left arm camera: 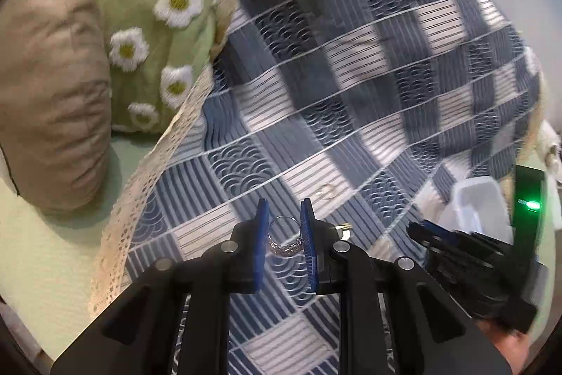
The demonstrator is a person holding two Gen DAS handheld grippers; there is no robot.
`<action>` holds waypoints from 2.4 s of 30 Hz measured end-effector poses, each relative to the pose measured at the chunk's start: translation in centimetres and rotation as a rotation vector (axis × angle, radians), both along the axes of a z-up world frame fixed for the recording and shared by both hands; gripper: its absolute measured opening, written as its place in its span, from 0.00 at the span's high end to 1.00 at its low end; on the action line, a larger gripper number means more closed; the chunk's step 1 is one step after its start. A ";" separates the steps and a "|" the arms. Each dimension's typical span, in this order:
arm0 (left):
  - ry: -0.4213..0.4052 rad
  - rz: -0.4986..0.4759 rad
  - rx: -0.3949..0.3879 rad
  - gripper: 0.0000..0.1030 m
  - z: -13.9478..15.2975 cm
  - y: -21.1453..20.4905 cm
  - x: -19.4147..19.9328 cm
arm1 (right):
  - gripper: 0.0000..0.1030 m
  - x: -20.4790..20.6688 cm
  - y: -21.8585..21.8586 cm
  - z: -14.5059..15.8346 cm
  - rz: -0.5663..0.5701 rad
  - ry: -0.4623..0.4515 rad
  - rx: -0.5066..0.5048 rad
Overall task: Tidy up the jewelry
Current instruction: 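Carry both rings into the white tray and open both grippers, then withdraw both open grippers from the tray back toward the remaining rings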
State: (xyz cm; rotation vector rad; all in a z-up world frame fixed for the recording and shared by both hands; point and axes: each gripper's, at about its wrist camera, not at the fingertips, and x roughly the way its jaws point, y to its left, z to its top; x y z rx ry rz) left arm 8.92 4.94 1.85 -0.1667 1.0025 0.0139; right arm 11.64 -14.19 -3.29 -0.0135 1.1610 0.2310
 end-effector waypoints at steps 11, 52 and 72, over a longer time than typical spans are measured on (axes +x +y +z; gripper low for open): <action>-0.101 -0.352 0.047 0.83 3.2 -17.0 -3.8 | 0.84 -7.8 -17.7 2.5 -0.267 -0.023 -0.112; 0.092 -0.455 0.115 0.82 -5.0 -27.5 -3.2 | 0.83 -8.2 -23.2 -4.4 -0.261 0.176 -0.041; 0.019 -0.263 0.156 0.65 -1.4 -16.1 -2.3 | 0.38 -8.2 -19.6 2.4 -0.261 -0.049 -0.049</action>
